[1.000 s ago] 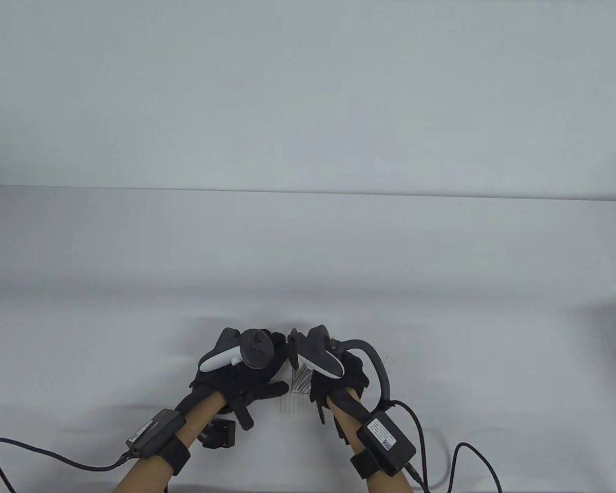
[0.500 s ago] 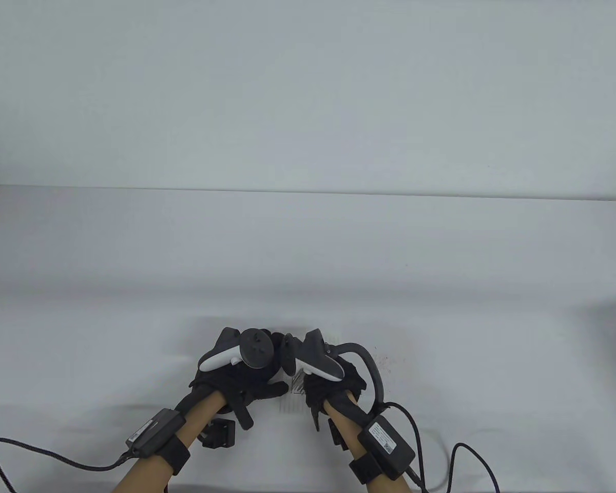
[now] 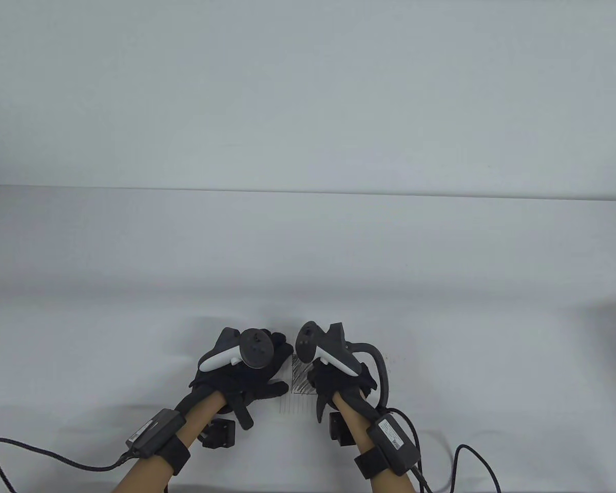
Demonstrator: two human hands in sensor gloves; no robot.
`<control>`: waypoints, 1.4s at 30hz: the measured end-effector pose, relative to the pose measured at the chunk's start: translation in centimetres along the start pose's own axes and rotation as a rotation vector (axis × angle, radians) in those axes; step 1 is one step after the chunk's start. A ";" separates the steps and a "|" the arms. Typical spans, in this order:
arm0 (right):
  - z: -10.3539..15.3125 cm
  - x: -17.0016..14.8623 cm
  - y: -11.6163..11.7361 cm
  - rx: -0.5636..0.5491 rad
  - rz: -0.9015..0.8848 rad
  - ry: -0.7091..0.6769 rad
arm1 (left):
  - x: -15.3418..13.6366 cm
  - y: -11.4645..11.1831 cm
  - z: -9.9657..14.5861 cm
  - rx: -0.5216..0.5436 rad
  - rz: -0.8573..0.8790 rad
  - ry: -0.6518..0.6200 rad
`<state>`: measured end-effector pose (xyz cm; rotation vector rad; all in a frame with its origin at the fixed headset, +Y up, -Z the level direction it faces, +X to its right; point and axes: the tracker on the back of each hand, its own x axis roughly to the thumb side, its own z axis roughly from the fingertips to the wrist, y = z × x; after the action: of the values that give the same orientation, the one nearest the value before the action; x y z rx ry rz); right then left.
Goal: Apply wax crayon on paper
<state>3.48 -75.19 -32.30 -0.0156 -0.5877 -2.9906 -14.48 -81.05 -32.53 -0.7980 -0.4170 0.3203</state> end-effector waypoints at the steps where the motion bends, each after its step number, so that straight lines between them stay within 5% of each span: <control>1: -0.1 -0.3 -0.1 -0.020 0.034 0.028 | 0.0 0.0 0.0 0.000 0.000 0.000; 5: 0.3 0.0 -0.2 -0.164 0.100 0.051 | 0.0 0.0 0.0 -0.001 0.003 -0.001; 8: 0.4 0.3 0.1 0.052 -0.105 -0.069 | 0.0 0.0 0.0 -0.002 0.003 -0.001; 14: -0.3 -0.6 0.0 -0.133 0.043 0.079 | 0.0 0.0 0.0 -0.001 0.004 -0.002; 17: 0.1 -0.1 0.2 -0.030 -0.068 -0.075 | 0.0 0.0 0.0 -0.003 0.004 -0.002; 21: -0.7 -1.1 0.1 -0.132 0.027 0.072 | 0.0 0.0 0.0 -0.001 0.002 -0.002; 25: -0.2 -0.7 0.2 -0.105 -0.035 -0.063 | 0.0 0.0 0.0 -0.002 0.004 -0.003; 29: -0.7 -1.3 0.3 -0.158 0.015 0.044 | 0.0 0.0 0.0 -0.002 0.003 -0.002; 35: -0.3 -0.6 0.3 -0.117 -0.045 -0.029 | 0.0 0.0 0.0 -0.003 0.005 -0.003; 40: -0.5 -0.8 0.4 -0.232 0.077 0.041 | 0.0 -0.1 0.0 -0.002 0.005 -0.003; 42: 0.0 -0.5 0.2 -0.146 0.018 -0.032 | 0.0 0.0 0.0 -0.002 0.004 -0.003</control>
<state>3.98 -75.31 -32.24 -0.0781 -0.3690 -3.0140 -14.51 -81.10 -32.51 -0.8010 -0.4185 0.3248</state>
